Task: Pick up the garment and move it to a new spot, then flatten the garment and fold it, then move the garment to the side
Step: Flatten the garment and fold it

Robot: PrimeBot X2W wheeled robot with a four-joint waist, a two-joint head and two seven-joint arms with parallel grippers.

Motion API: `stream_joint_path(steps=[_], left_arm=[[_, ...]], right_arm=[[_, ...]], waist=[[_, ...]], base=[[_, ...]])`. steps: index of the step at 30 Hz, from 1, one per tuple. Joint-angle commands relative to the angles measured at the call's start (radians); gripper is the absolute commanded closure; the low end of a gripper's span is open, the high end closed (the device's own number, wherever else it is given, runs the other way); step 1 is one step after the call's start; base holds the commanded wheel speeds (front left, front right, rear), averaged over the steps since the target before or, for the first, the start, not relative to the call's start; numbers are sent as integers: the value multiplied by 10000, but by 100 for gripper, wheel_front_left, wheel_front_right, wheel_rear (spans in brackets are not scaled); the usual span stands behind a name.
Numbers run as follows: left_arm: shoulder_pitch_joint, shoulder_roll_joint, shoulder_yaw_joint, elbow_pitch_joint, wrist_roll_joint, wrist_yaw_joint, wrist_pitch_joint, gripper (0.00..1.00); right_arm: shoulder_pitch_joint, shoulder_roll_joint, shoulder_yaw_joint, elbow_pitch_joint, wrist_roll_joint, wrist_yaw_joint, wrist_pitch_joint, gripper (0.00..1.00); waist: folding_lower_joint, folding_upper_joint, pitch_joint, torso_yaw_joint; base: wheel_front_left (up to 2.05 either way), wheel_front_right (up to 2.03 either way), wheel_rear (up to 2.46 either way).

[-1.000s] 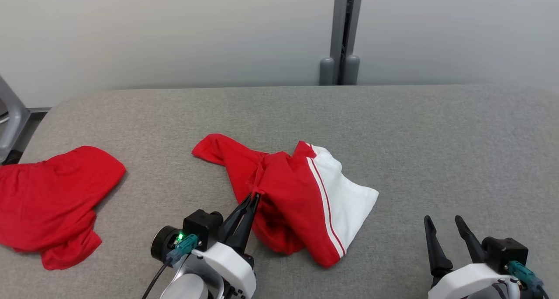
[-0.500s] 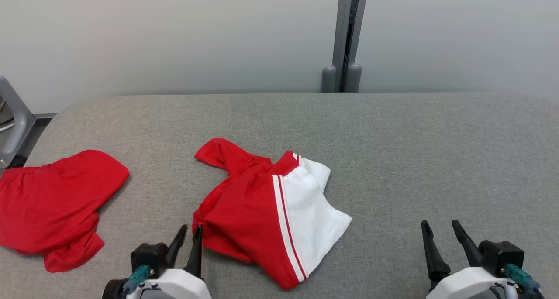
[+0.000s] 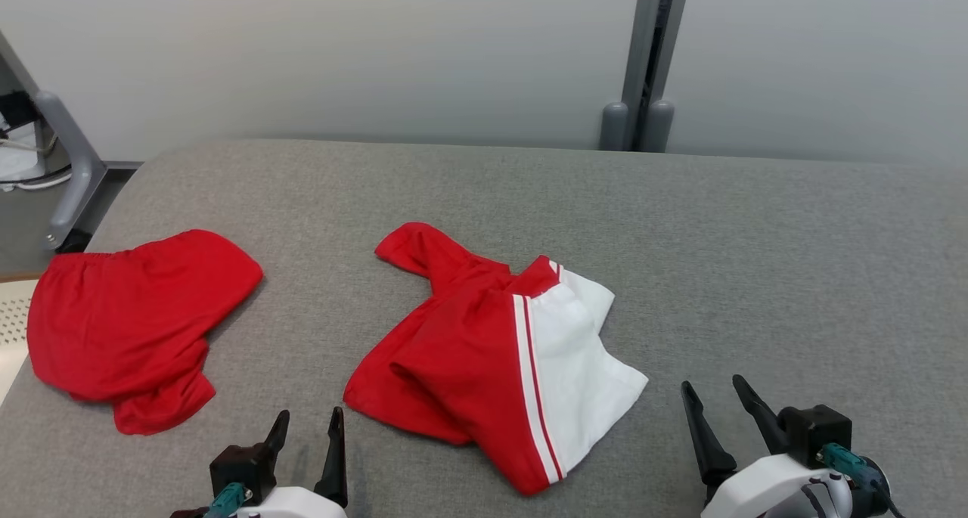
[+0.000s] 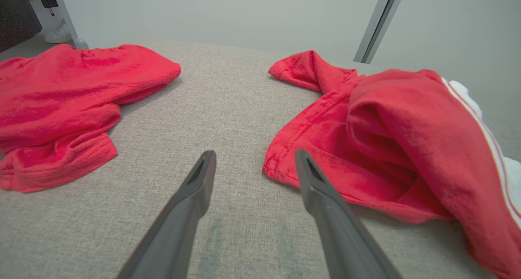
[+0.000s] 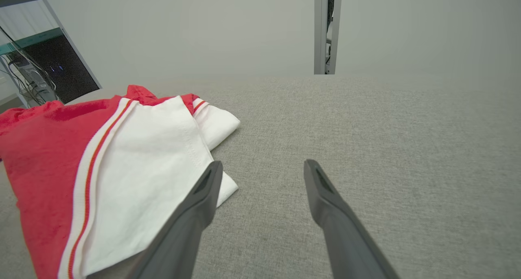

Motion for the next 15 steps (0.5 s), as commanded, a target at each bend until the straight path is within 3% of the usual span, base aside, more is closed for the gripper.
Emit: stream_joint_path(steps=[1, 9, 15], left_arm=[[-112, 46, -57, -94, 78, -70, -5, 0], [-329, 44, -256, -412, 32, -187, -5, 0], [-385, 43, -346, -576, -43, -304, -5, 0]], right_arm=[[-237, -62, 99, 202, -1, 1, -48, 0], [-994, -64, 357, 1297, -259, 1, -39, 0], [-1653, -64, 143, 3050, -444, 1, -23, 0]], waist=[[0, -1, 192, 295], [0, -1, 612, 939], [0, -1, 900, 1249]], base=[[0, 0, 0], [0, 0, 0], [0, 0, 0]])
